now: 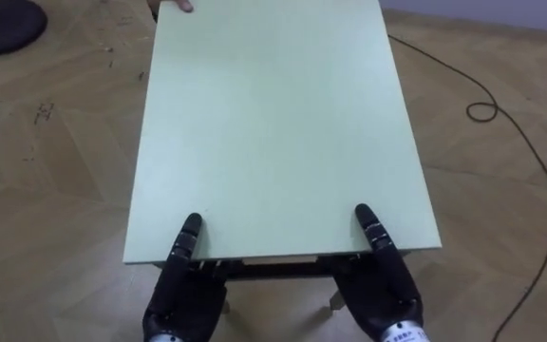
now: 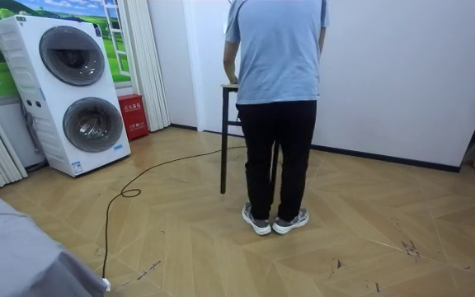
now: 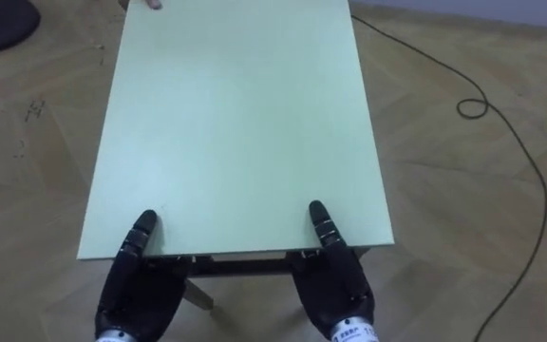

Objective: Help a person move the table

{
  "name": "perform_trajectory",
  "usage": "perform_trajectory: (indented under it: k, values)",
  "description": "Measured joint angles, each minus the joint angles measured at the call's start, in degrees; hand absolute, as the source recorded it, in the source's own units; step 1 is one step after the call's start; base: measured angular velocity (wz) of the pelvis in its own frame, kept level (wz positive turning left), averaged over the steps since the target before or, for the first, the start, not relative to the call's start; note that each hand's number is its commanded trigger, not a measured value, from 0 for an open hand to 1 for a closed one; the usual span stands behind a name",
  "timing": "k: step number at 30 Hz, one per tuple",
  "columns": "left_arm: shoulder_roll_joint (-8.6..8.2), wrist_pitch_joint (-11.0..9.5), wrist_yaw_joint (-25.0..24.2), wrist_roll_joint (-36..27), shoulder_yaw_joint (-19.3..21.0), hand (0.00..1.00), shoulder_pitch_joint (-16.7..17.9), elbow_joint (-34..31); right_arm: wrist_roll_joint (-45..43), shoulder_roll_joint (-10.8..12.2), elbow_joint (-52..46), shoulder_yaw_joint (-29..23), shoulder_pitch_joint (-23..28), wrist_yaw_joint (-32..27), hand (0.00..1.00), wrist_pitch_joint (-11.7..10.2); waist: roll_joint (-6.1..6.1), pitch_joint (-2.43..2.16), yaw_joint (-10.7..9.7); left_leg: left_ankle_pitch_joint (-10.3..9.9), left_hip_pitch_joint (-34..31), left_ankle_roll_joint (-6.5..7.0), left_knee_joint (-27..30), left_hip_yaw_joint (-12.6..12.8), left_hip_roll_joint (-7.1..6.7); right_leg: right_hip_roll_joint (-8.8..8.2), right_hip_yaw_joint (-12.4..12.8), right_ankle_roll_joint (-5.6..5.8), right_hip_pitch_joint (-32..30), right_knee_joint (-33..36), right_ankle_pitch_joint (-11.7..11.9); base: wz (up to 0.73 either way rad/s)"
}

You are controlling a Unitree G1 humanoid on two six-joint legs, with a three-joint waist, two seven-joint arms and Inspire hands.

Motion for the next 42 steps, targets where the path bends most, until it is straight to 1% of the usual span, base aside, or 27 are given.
perform_trajectory:
  k: [2, 4, 8, 15, 16, 17, 18, 20, 21, 22, 23, 24, 25, 26, 27, 28, 29, 30, 32, 33, 34, 36, 38, 39, 40, 41, 42]
  values:
    - [0.13, 0.25, 0.04, 0.01, 0.25, 1.0, 0.0, -0.52, 0.03, 0.25, 0.0, -0.06, -0.11, 0.0, 1.0, -0.01, 0.04, 0.03, 0.01, 0.01, 0.03, 0.0, -0.13, -0.94, 0.05, 0.0, -0.84, 0.01, 0.58, -0.62, -0.01, 0.14]
    - [0.28, 0.33, 0.04, 0.01, 0.24, 1.0, 0.0, -0.64, 0.08, 0.24, 0.0, -0.05, -0.1, 0.0, 1.0, -0.02, 0.21, 0.14, -0.01, 0.12, 0.2, -0.02, -0.5, -1.22, 0.08, 0.03, -1.13, 0.05, 1.09, -1.09, -0.03, 0.12]
    - [0.27, 0.34, 0.04, 0.01, 0.25, 1.0, 0.06, -0.64, 0.07, 0.21, -0.04, 0.05, -0.11, 0.0, 1.0, -0.12, 0.39, 0.25, 0.18, 0.13, 0.38, -0.04, -0.6, -1.65, 0.07, 0.05, -1.31, 0.54, 1.87, -1.6, -0.35, 0.07]
    - [0.25, 0.33, 0.04, 0.0, 0.49, 1.0, 0.76, -1.21, 0.0, 0.17, -0.04, 0.79, -0.18, 0.15, 1.0, -0.41, 0.51, 0.33, 0.72, 0.14, -0.45, -0.06, -0.53, -3.48, 0.06, -0.09, -1.41, 0.71, 1.9, -1.61, -0.47, 0.12]
    - [0.3, 0.33, 0.04, 0.0, 0.49, 1.0, 0.8, -1.37, 0.03, 0.11, -0.04, 1.08, -0.17, 0.31, 1.0, -0.88, 0.54, 0.34, 0.74, 0.2, -1.03, -0.16, -0.4, -4.14, 0.05, -0.19, -1.8, 0.73, 1.75, -1.61, -0.48, 0.31]
    - [0.35, 0.23, 0.03, -0.14, 0.49, 1.0, 0.86, -1.5, 0.03, 0.15, -0.03, 0.93, -0.17, 0.5, 1.0, -1.0, 0.56, 0.35, 0.64, 0.42, -1.56, -0.26, -0.4, -4.79, 0.02, -0.35, -2.75, 0.74, 1.64, -1.61, -0.5, 0.35]
    - [0.4, 0.23, 0.03, -0.15, 0.49, 1.0, 0.87, -1.5, 0.03, 0.15, -0.03, 0.94, -0.14, 0.53, 1.0, -1.0, 0.58, 0.35, 0.6, 0.63, -1.81, -0.31, -0.39, -5.33, -0.01, -0.44, -2.95, 0.74, 1.66, -1.61, -0.5, 0.45]
    - [0.27, 0.31, 0.03, 0.03, 0.48, 1.0, 0.87, -1.49, 0.01, 0.16, -0.03, 0.76, -0.01, 0.76, 1.0, -1.08, 0.69, 0.4, 0.29, 1.38, -2.64, -0.44, -0.37, -7.76, -0.21, -1.08, -5.0, 1.0, 2.27, -1.56, -0.95, 0.59]
    - [0.26, 0.41, 0.03, 0.03, 0.44, 1.0, 0.88, -1.49, 0.01, 0.17, -0.03, 0.67, 0.08, 0.82, 1.0, -1.08, 0.75, 0.39, 0.21, 1.47, -2.94, -0.49, -0.28, -8.47, -0.24, -1.25, -5.89, 1.05, 2.49, -1.54, -1.12, 0.71]
    - [0.25, 0.72, 0.02, 0.04, 0.36, 1.0, 0.87, -1.49, 0.01, 0.13, -0.02, 0.48, 0.27, 1.05, 1.0, -1.08, 0.77, 0.41, -0.03, 1.78, -3.37, -0.67, -0.25, -9.5, -0.3, -1.6, -7.58, 1.14, 3.02, -1.54, -1.52, 0.79]
    - [0.24, 1.13, 0.02, 0.02, 0.26, 1.0, 0.92, -1.49, 0.08, 0.12, -0.03, 0.27, 0.52, 1.32, 1.0, -0.99, 0.87, 0.4, -0.38, 2.11, -3.84, -0.82, -0.23, -9.53, -0.35, -1.99, -9.06, 1.26, 3.67, -1.54, -2.01, 0.85]
    - [0.24, 1.42, 0.02, -0.04, 0.26, 1.0, 0.91, -1.49, 0.08, 0.13, -0.02, 0.17, 0.61, 1.47, 1.0, -0.98, 0.94, 0.43, -0.73, 2.2, -4.12, -0.92, -0.1, -9.49, -0.32, -2.17, -10.01, 1.31, 4.11, -1.53, -2.29, 1.0]
    - [0.31, 1.81, 0.02, -0.14, 0.22, 1.0, 0.91, -1.49, 0.13, 0.13, -0.02, -0.09, 0.84, 1.61, 1.0, -0.87, 0.93, 0.42, -1.61, 2.54, -4.8, -1.05, 0.29, -8.67, -0.28, -2.83, -12.08, 1.52, 4.98, -1.34, -3.09, 1.04]
    - [0.37, 2.01, 0.02, -0.14, 0.04, 1.0, 0.91, -1.48, 0.16, 0.07, -0.02, -0.3, 1.1, 1.78, 1.0, -0.82, 0.97, 0.42, -2.1, 3.02, -5.08, -1.13, 0.34, -6.39, -0.18, -3.29, -13.36, 1.73, 5.87, -1.37, -3.62, 0.98]
    - [0.4, 2.08, 0.02, -0.13, -0.04, 1.0, 0.91, -1.48, 0.18, 0.05, -0.02, -0.43, 1.16, 1.81, 1.0, -0.8, 0.99, 0.44, -2.1, 3.27, -5.15, -1.1, 0.33, -5.56, -0.15, -3.5, -13.9, 1.95, 6.28, -1.39, -3.88, 0.85]
    - [0.38, 2.39, 0.02, -0.13, -0.14, 1.0, 0.92, -1.47, 0.23, -0.06, -0.02, -0.71, 1.33, 1.92, 1.0, -0.74, 1.01, 0.42, -2.04, 3.57, -5.23, -1.04, 0.29, -4.13, -0.17, -3.83, -13.82, 2.35, 6.94, -1.28, -4.48, 0.66]
    - [0.37, 2.71, 0.02, -0.07, -0.2, 1.0, 0.95, -1.47, 0.21, -0.2, -0.02, -1.04, 1.39, 1.97, 1.0, -0.47, 1.08, 0.43, -1.55, 3.72, -5.07, -1.04, 0.28, -3.35, -0.18, -4.01, -13.73, 2.5, 7.3, -1.27, -4.79, 0.55]
    - [0.37, 2.78, 0.01, -0.06, -0.25, 1.0, 1.01, -1.47, 0.16, -0.25, -0.02, -1.24, 1.43, 1.97, 1.0, -0.19, 1.12, 0.44, -1.17, 3.75, -5.09, -1.04, 0.3, -3.33, -0.19, -4.03, -13.75, 2.52, 7.35, -1.26, -4.86, 0.26]
    - [0.11, 2.77, -0.36, -0.02, -0.42, 1.0, 1.61, -1.47, -0.69, -0.34, 0.07, -1.55, 1.47, 1.93, 1.0, 0.14, 1.71, 0.57, 0.5, 3.8, -5.46, -0.96, 0.52, -3.43, -0.34, -4.33, -14.45, 2.59, 7.79, -1.07, -4.92, 0.19]
    - [0.06, 2.77, -0.36, -0.02, -0.52, 1.0, 1.72, -1.47, -0.74, -0.45, 0.09, -1.56, 1.52, 1.93, 1.0, 0.15, 1.85, 0.57, 0.51, 3.87, -5.53, -0.84, 0.61, -3.42, -0.46, -4.66, -15.07, 2.79, 8.02, -0.82, -5.1, 0.44]
    - [0.05, 2.79, -0.34, -0.02, -0.72, 1.0, 1.77, -1.47, -0.6, -0.51, 0.09, -1.61, 1.71, 1.83, 1.0, 0.19, 2.04, 0.56, 0.39, 3.98, -5.68, -0.66, 0.9, -3.4, -0.72, -5.49, -15.48, 3.2, 8.09, 0.62, -5.73, 0.66]
    - [0.14, 2.74, -0.21, 0.14, -0.86, 1.0, 1.71, -1.48, -0.17, -0.22, 0.09, -1.49, 2.12, 1.59, 1.0, 0.22, 2.03, 0.58, -0.08, 4.21, -6.07, -0.25, 1.8, -3.22, -1.49, -7.1, -15.49, 3.89, 8.06, 3.44, -7.15, 0.72]
    - [0.28, 2.76, 0.44, 0.64, -0.86, 1.0, 1.68, -1.45, -0.02, 0.44, 0.1, -1.53, 3.17, 1.44, 1.0, 0.16, 1.99, 0.65, -0.64, 4.52, -6.46, 0.57, 2.58, -2.15, -2.74, -9.96, -16.29, 4.66, 7.98, 8.25, -8.89, 0.79]
    - [0.28, 2.76, 0.52, 0.83, -0.85, 1.0, 1.69, -1.33, 0.03, 0.6, 0.17, -1.59, 3.38, 1.35, 1.0, 0.17, 2.05, 0.7, -1.0, 4.53, -6.58, 0.79, 2.66, -2.18, -3.01, -10.47, -16.16, 4.85, 8.08, 9.26, -9.06, 0.88]
    - [0.24, 2.73, 0.73, 1.27, -1.01, 1.0, 1.68, -1.27, 0.15, 0.9, 0.23, -1.61, 3.89, 1.33, 1.0, 0.03, 2.23, 0.8, -1.58, 4.72, -7.02, 1.3, 3.02, -2.79, -3.67, -11.33, -15.47, 4.81, 8.11, 11.21, -9.23, 0.98]
    - [0.26, 2.74, 0.85, 1.45, -1.21, 1.0, 1.53, -1.27, 0.19, 0.96, 0.17, -1.6, 4.37, 1.34, 1.0, -0.26, 2.13, 0.89, -2.41, 4.79, -7.74, 1.82, 3.85, -4.69, -4.59, -11.99, -14.04, 4.4, 8.09, 12.93, -9.64, 1.04]
    - [0.32, 2.74, 0.94, 1.69, -1.26, 1.0, 1.47, -1.27, 0.18, 0.97, 0.14, -1.65, 4.63, 1.34, 1.0, -0.35, 2.01, 0.9, -2.9, 4.76, -7.96, 2.03, 4.44, -6.05, -5.1, -12.01, -12.69, 3.86, 8.09, 13.32, -10.03, 1.1]
